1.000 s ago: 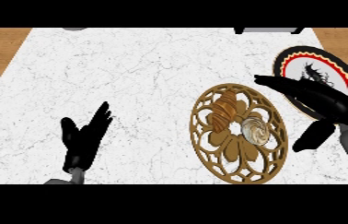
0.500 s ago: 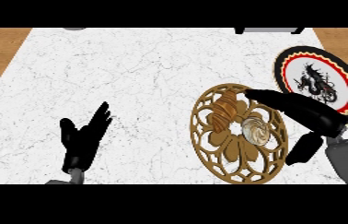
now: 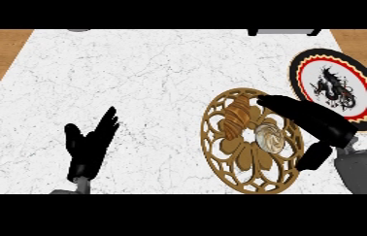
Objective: Pick the cupcake from the placemat and place it in the plate
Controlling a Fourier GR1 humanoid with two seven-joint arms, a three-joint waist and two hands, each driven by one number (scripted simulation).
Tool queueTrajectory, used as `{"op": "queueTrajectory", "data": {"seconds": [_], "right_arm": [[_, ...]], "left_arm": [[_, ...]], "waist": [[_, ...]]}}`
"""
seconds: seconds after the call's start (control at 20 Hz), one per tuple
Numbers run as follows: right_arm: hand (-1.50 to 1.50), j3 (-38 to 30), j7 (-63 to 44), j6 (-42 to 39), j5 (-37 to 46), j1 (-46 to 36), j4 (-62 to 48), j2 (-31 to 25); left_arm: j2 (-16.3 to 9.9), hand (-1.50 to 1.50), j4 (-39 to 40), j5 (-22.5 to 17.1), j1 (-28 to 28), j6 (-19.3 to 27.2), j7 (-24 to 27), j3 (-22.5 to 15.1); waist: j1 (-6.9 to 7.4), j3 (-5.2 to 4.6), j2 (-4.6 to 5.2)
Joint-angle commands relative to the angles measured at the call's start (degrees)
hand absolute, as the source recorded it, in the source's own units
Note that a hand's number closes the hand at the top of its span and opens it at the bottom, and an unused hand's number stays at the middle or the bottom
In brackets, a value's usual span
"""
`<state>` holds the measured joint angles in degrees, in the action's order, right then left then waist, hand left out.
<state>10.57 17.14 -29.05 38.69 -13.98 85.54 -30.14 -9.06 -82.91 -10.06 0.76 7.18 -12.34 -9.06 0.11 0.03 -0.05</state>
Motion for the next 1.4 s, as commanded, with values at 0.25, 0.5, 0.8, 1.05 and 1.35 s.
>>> {"op": "queueTrajectory", "data": {"seconds": [0.25, 0.5, 0.8, 1.05, 1.35], "right_arm": [[-1.5, 0.6, 2.6, 1.3, 8.5, -5.4, -9.8, 5.6], [1.5, 5.6, 5.0, 5.0, 15.1, -2.7, -11.3, 6.3], [1.5, 3.0, 12.3, 11.1, 18.2, -3.9, -15.6, 6.8], [1.5, 1.1, 9.4, 8.7, 19.2, -2.2, -8.3, 8.6], [1.5, -15.2, -19.4, 21.0, 18.5, -9.1, -18.0, 18.2]], "left_arm": [[2.0, 0.0, -1.6, 2.0, -0.9, 0.0, -3.5, 0.8], [0.9, 0.0, -1.5, 1.5, 1.9, -3.0, -1.5, 1.6], [2.6, 0.0, -3.2, 3.2, 3.9, -2.4, -0.8, 1.4], [2.1, 0.0, 0.5, 2.9, 2.0, -4.3, 1.1, 4.8], [1.9, 0.0, 0.6, 2.4, -0.7, -4.6, 0.0, 3.9]], "waist": [[0.14, -0.03, 0.08], [0.37, -0.02, 0.1], [0.24, -0.02, 0.05], [0.01, -0.04, 0.02], [0.23, -0.04, 1.09]]}}
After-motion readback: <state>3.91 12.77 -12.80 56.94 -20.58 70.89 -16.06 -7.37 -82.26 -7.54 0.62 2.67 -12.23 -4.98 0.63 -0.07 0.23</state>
